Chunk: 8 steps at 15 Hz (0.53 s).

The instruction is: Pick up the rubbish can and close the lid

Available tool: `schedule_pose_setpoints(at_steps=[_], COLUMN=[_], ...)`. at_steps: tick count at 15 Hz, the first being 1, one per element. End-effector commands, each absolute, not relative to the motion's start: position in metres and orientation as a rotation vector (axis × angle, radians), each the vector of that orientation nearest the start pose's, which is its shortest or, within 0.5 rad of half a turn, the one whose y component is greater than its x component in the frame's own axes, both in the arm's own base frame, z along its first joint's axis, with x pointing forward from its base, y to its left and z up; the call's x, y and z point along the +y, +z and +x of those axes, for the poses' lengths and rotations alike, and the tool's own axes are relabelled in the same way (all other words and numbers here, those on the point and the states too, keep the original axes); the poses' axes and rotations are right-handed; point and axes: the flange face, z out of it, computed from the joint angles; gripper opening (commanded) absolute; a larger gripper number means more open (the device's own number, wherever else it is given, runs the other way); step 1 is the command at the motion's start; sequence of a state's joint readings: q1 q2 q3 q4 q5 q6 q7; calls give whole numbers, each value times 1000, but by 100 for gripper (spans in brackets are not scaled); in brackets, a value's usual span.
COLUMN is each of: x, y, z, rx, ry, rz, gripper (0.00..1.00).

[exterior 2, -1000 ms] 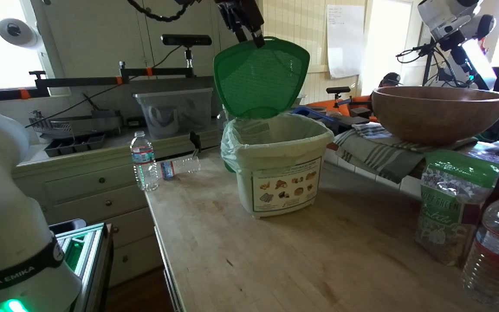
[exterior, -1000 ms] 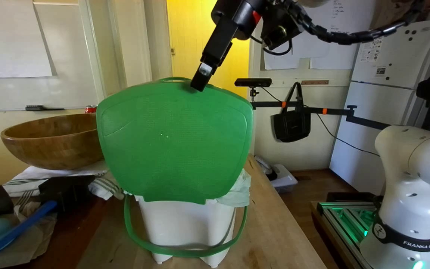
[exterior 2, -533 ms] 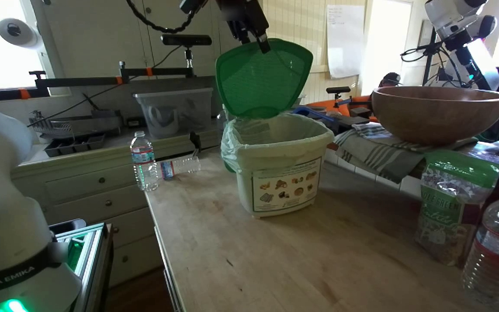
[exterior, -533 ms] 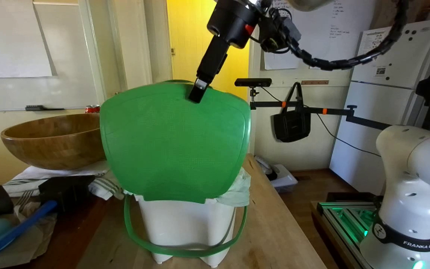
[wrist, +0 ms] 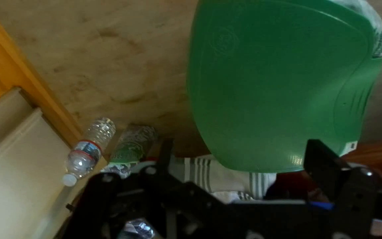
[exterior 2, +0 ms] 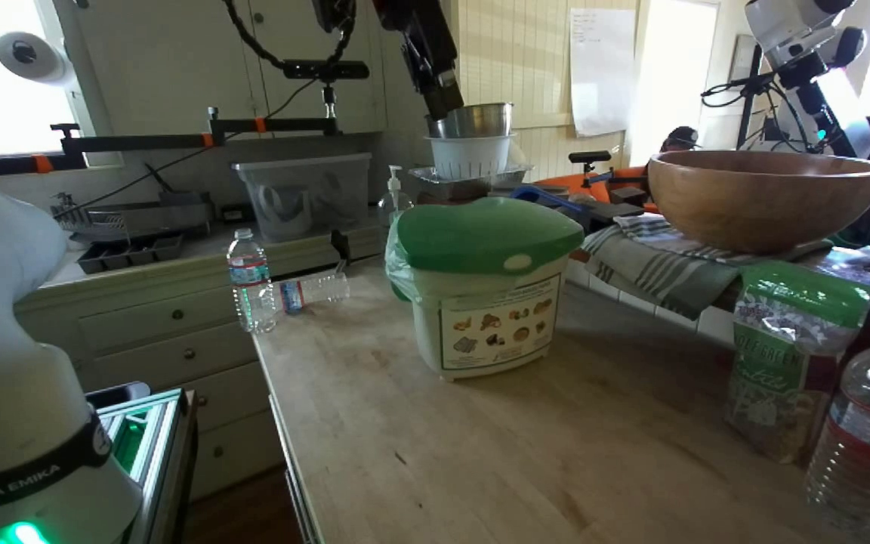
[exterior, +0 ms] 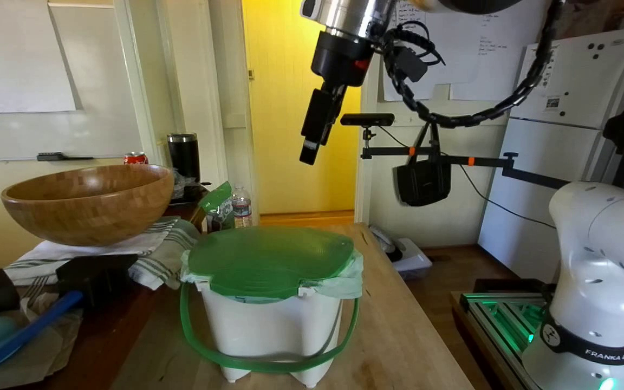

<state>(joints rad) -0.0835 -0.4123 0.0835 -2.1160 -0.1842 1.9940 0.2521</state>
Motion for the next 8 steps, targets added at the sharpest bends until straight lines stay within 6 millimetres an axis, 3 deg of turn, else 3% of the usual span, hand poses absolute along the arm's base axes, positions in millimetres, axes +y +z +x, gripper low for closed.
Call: schedule_pose_setpoints(at_steps=[1, 8], x=[-9, -9], y=[615, 625], z=[455, 451], rx=[374, 305], ry=[-449, -512], rz=[-3259, -3226], gripper=[100, 100])
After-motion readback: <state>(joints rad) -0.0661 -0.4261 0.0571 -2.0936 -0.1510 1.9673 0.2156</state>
